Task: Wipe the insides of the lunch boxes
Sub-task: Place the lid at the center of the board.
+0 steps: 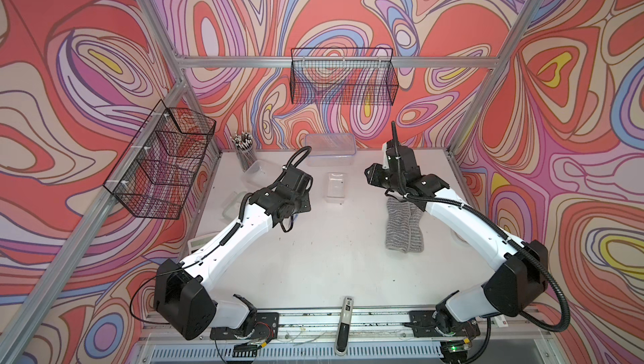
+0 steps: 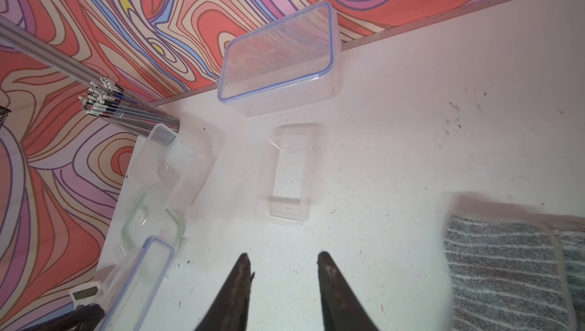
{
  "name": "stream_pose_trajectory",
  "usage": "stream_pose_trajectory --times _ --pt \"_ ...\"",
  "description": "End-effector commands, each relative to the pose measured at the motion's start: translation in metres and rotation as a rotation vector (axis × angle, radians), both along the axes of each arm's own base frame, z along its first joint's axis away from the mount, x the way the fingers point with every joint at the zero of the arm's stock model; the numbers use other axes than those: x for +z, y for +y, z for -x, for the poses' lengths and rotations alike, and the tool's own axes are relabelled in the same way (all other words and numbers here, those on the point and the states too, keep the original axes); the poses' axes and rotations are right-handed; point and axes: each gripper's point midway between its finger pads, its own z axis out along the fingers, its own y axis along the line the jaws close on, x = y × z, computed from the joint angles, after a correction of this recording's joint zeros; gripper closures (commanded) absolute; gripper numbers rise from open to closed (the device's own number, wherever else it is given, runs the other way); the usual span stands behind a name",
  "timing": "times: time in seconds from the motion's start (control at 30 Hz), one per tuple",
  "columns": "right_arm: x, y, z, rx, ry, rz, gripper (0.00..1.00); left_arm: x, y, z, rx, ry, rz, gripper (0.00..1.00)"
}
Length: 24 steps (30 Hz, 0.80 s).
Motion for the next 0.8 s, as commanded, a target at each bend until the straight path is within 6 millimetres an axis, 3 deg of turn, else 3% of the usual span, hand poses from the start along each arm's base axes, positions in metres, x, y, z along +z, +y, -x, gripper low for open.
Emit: stream_pose_trajectory --times 0.0,0.17,0.33,0.77 --pt "-0.011 0.002 -0.002 0.004 0.022 -0.009 0.63 -0.014 0.055 0.047 0.108 0.178 -0.217 1.00" --pt "-0.016 0.004 -0.003 0.009 0.034 -0.005 0.63 -0.028 0.087 0.083 0.277 0.261 -0.274 1.00" --pt "-0.019 0.005 -0.004 0.013 0.039 -0.006 0.63 -0.048 0.107 0.102 0.412 0.295 -0.330 1.00" --pt "-0.017 -0.005 0.001 -0.013 0.034 0.029 0.62 -0.095 0.088 0.082 0.536 0.328 -0.281 1.00"
